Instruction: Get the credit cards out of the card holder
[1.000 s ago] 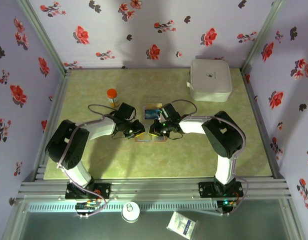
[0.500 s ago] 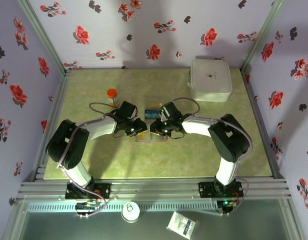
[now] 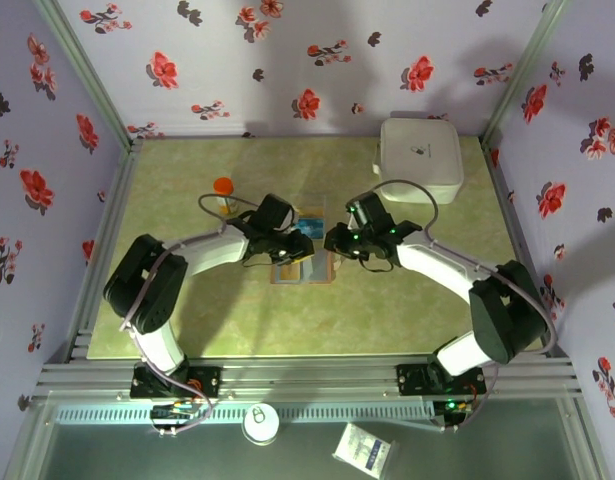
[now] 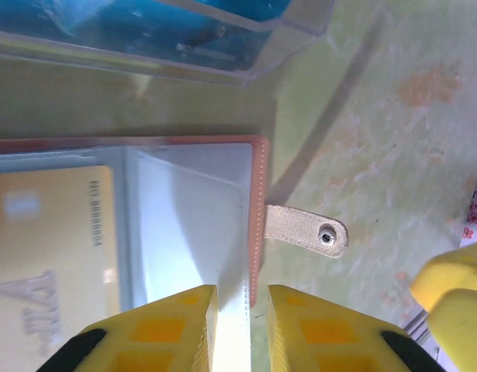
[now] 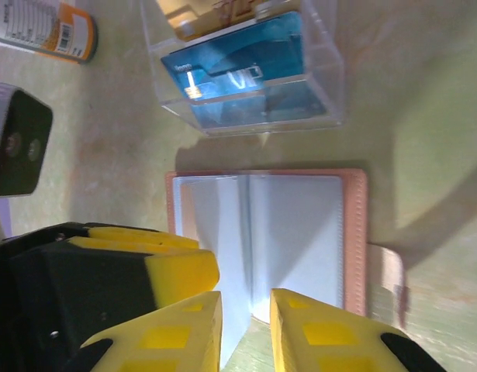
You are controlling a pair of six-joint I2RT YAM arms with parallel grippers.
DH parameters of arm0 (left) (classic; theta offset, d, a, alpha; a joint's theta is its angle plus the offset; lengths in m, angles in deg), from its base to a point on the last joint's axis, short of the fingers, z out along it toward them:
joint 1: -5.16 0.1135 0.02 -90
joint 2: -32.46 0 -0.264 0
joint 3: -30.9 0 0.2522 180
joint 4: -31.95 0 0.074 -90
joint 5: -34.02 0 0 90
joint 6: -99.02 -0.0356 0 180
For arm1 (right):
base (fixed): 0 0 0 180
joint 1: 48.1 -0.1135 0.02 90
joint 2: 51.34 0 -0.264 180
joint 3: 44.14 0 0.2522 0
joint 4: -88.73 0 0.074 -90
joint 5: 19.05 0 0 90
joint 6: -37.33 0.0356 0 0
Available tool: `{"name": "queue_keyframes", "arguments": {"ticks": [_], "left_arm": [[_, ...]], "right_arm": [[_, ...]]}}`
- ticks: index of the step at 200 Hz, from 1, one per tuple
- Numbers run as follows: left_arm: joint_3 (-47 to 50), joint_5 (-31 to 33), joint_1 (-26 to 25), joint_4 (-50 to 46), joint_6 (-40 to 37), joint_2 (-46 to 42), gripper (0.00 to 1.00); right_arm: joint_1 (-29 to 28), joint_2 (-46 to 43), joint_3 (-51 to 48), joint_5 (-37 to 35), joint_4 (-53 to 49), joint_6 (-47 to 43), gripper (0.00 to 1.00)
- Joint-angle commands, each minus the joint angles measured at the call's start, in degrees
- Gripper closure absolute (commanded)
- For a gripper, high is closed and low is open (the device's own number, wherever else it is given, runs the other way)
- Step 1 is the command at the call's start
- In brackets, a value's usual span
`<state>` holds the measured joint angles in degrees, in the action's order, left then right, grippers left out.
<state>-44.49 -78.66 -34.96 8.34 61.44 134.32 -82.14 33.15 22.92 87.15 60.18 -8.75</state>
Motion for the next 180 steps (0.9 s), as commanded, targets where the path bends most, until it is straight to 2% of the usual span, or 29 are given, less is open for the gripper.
{"name": "queue_keyframes", "arguments": {"ticks": [1, 92, 138, 180], "left_arm": [[-2.5, -1.5, -1.5, -0.9, 0.5, 3.6, 0.76], [-6.7, -4.9, -3.6, 4.1, 0.4, 8.3, 0.78], [-5.1, -2.2, -2.6, 2.2, -1.5, 3.3, 0.77], [0.4, -0.9, 1.5, 1.3, -2.6, -2.8, 0.77]], "right_arm": [[0.5, -2.2, -1.6, -2.7, -3.3, -1.3, 0.75], [1.1, -3.8, -2.9, -3.4, -4.3, -2.0, 0.74], [1.0, -2.7, -2.9, -1.7, -2.6, -0.7, 0.73], [0.1, 0.8, -0.9, 0.2, -0.6, 0.3, 0.74]]}}
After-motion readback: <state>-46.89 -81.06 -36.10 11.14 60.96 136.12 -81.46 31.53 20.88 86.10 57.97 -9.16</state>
